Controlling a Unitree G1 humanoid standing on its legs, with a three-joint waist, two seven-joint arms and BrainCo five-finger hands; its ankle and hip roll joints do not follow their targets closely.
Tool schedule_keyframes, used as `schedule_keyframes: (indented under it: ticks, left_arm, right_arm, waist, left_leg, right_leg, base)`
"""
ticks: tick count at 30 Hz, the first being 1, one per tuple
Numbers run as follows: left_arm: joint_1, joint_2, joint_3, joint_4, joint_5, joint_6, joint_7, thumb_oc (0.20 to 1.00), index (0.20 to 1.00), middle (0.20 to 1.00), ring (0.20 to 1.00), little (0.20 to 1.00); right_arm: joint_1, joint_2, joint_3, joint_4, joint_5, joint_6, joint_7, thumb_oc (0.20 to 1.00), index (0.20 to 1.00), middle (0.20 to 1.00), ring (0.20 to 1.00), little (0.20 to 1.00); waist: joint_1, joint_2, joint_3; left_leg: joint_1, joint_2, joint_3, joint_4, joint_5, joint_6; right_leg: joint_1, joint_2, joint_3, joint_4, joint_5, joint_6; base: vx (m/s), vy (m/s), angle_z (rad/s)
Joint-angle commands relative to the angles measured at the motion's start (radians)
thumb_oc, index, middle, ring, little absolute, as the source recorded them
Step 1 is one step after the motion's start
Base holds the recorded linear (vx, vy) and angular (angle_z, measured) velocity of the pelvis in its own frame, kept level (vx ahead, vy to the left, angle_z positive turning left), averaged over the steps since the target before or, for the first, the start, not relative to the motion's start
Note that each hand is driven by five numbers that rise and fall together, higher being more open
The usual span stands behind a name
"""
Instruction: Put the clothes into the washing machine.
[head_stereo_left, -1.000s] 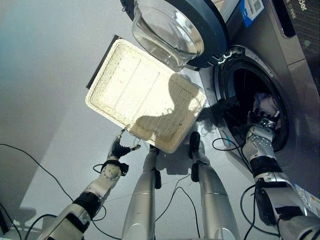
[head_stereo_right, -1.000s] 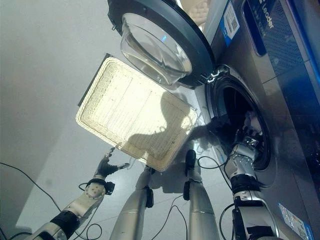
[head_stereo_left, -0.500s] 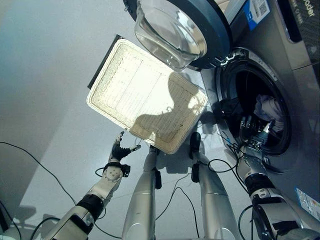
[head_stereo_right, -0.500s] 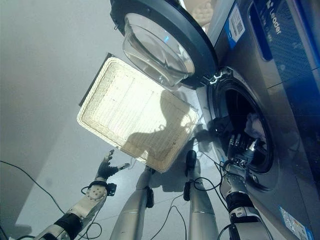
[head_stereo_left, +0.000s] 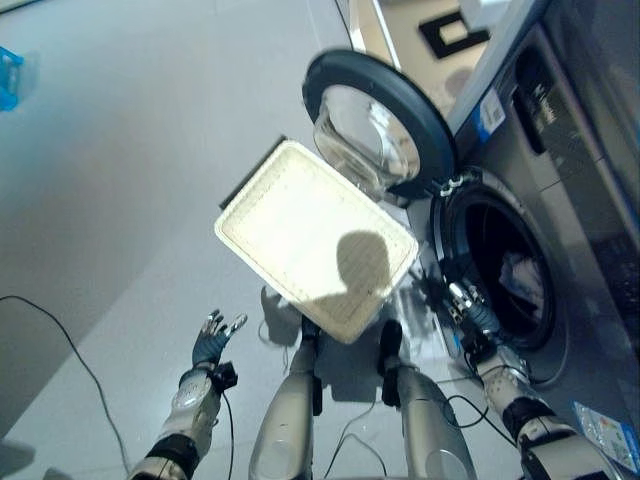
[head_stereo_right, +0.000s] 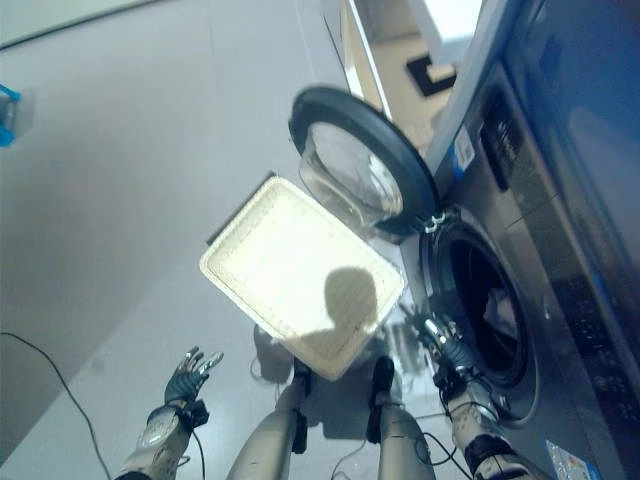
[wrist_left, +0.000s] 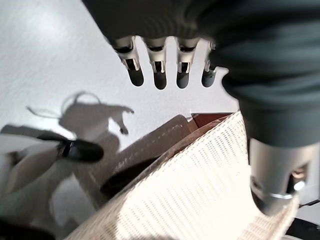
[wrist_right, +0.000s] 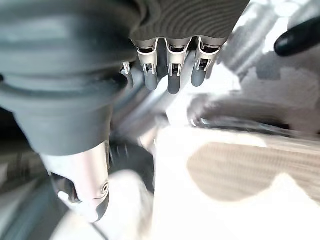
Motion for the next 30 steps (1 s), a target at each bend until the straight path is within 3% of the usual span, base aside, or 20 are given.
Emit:
schedule_keyframes:
  ticks: [1, 5, 9, 11, 13, 17, 30]
  left_arm:
    - [-0.003, -0.003, 0.025, 0.049, 0.017, 0.011, -0.099, 1.0, 1.0, 1.0, 1.0, 1.0]
    - [0.02, -0.024, 0.021, 0.138, 0.118, 0.057, -0.146, 1.0, 1.0, 1.0, 1.0, 1.0]
    - [0.027, -0.052, -0.032, 0.203, 0.25, 0.073, -0.194, 1.0, 1.0, 1.0, 1.0, 1.0]
    - [0.027, -0.058, -0.046, 0.212, 0.266, 0.075, -0.206, 1.0, 1.0, 1.0, 1.0, 1.0]
    - [0.024, -0.083, -0.081, 0.242, 0.253, 0.091, -0.222, 1.0, 1.0, 1.0, 1.0, 1.0]
    - [0.028, -0.108, -0.078, 0.277, 0.241, 0.12, -0.216, 1.0, 1.0, 1.0, 1.0, 1.0]
    - [0.039, -0.117, -0.056, 0.322, 0.31, 0.173, -0.166, 1.0, 1.0, 1.0, 1.0, 1.0]
  right_arm:
    - [0.019, -0.003, 0.032, 0.052, -0.206, 0.029, 0.035, 1.0, 1.0, 1.0, 1.0, 1.0]
    - [0.058, 0.017, 0.083, 0.149, -0.386, 0.051, 0.035, 1.0, 1.0, 1.0, 1.0, 1.0]
    - [0.081, 0.042, 0.097, 0.175, -0.411, 0.089, -0.014, 1.0, 1.0, 1.0, 1.0, 1.0]
    - [0.085, 0.046, 0.098, 0.18, -0.423, 0.097, -0.018, 1.0, 1.0, 1.0, 1.0, 1.0]
    - [0.104, 0.067, 0.132, 0.196, -0.569, 0.119, -0.017, 1.0, 1.0, 1.0, 1.0, 1.0]
    - [0.111, 0.09, 0.188, 0.21, -0.675, 0.151, -0.02, 1.0, 1.0, 1.0, 1.0, 1.0]
    - [0.134, 0.123, 0.224, 0.228, -0.783, 0.217, -0.072, 1.0, 1.0, 1.0, 1.0, 1.0]
  waist:
    - [0.007, -0.056, -0.04]
    - [0.013, -0.075, -0.118]
    - [0.008, -0.084, -0.187]
    - [0.007, -0.083, -0.197]
    - [-0.009, -0.08, -0.247]
    - [-0.006, -0.086, -0.296]
    - [-0.02, -0.089, -0.347]
  left_leg:
    - [0.074, -0.09, 0.042, 0.037, -0.116, 0.001]
    - [0.131, -0.095, 0.047, 0.028, -0.129, 0.004]
    - [0.193, -0.094, 0.077, 0.006, -0.144, 0.005]
    - [0.203, -0.093, 0.083, 0.0, -0.146, 0.005]
    - [0.239, -0.095, 0.087, -0.008, -0.162, 0.018]
    - [0.28, -0.105, 0.081, -0.002, -0.184, 0.029]
    - [0.358, -0.109, 0.092, -0.017, -0.214, 0.048]
  right_leg:
    - [0.108, 0.014, 0.009, -0.136, 0.059, 0.052]
    - [0.185, 0.015, 0.005, -0.181, 0.062, 0.056]
    - [0.249, 0.02, -0.005, -0.248, 0.085, 0.069]
    - [0.257, 0.02, -0.006, -0.256, 0.087, 0.071]
    - [0.284, 0.028, 0.02, -0.252, 0.074, 0.068]
    - [0.331, 0.031, 0.027, -0.253, 0.058, 0.062]
    - [0.398, 0.037, 0.043, -0.258, 0.041, 0.061]
  base:
    - [0.13, 0.045, 0.01]
    - [0.12, 0.025, 0.04]
    - [0.09, 0.042, 0.02]
    - [0.05, 0.049, -0.03]
    - [0.08, 0.065, -0.1]
    - [0.08, 0.007, -0.03]
    - [0.04, 0.005, -0.01]
